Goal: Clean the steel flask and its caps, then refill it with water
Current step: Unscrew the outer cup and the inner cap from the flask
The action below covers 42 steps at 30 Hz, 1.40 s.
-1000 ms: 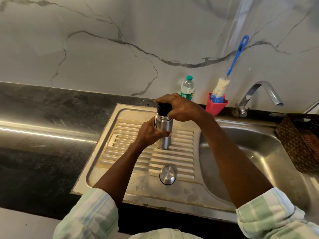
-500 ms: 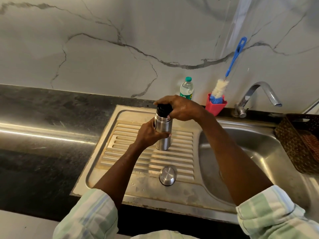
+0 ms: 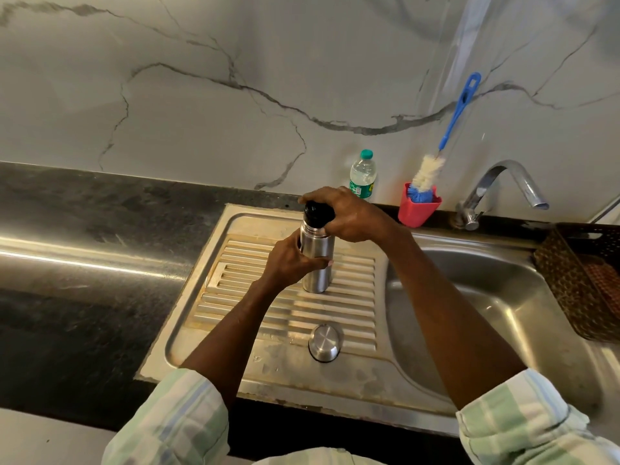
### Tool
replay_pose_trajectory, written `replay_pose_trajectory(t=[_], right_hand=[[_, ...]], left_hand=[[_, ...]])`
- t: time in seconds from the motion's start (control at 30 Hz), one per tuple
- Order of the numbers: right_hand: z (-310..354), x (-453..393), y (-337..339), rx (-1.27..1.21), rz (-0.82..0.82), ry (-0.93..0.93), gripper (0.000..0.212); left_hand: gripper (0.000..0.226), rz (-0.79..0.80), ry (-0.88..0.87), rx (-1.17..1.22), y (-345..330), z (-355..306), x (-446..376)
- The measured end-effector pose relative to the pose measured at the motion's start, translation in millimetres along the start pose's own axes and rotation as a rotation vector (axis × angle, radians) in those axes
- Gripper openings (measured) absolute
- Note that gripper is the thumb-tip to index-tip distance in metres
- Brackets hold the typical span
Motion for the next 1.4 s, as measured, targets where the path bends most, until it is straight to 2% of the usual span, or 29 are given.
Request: replay_pose_trajectory(t=[0.1, 0.2, 0.27, 0.43, 0.67, 0.83, 0.93, 1.07, 1.2, 1.4], right_hand=[[1, 2, 0, -0.018, 0.039, 0.017, 0.083], [-1, 2, 4, 0.098, -0.111, -0.049, 0.094], [-2, 2, 5, 0.136, -0.193, -0.079, 0.089], [1, 2, 4, 0.114, -0.220, -0.046, 0.061], [6, 19, 14, -0.137, -0.286, 0.056, 0.061], [-2, 51, 25, -0.372, -0.591, 0.073, 0.055], [-18, 70, 15, -0.524, -0.664, 0.025, 0.049], [-51, 81, -23, -0.504, -0.637, -0.116, 0.044], [-83, 81, -83, -0.397, -0.465, -0.233, 0.043], [-105, 79, -139, -0.289, -0.282, -0.288, 0.040]], left_hand=[[0.068, -0.003, -0.006, -0.008, 0, 0, 0], [0.071, -0.014, -0.007, -0.026, 1, 0, 0], [0.073, -0.011, 0.001, -0.021, 1, 0, 0], [0.069, -0.008, -0.002, -0.004, -1, 2, -1], [0.068, -0.008, -0.003, 0.005, -1, 2, -2], [0.068, -0.004, 0.007, 0.014, -2, 4, -1], [0.068, -0.007, 0.011, 0.006, -3, 6, -1], [0.069, -0.016, -0.013, -0.005, -2, 5, 0], [0.066, -0.031, -0.017, -0.004, -2, 7, 1], [0.073, -0.024, -0.015, 0.000, -5, 11, 0]])
Point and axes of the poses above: each hand's wrist, its own x-axis away from the middle knuckle, its own y-axis out of the back of the hand, z = x × y, the point moved 8 cm from there along -x, towards the middle knuckle, and after that the axes turned 5 degrees about z, right-handed, at the moved point
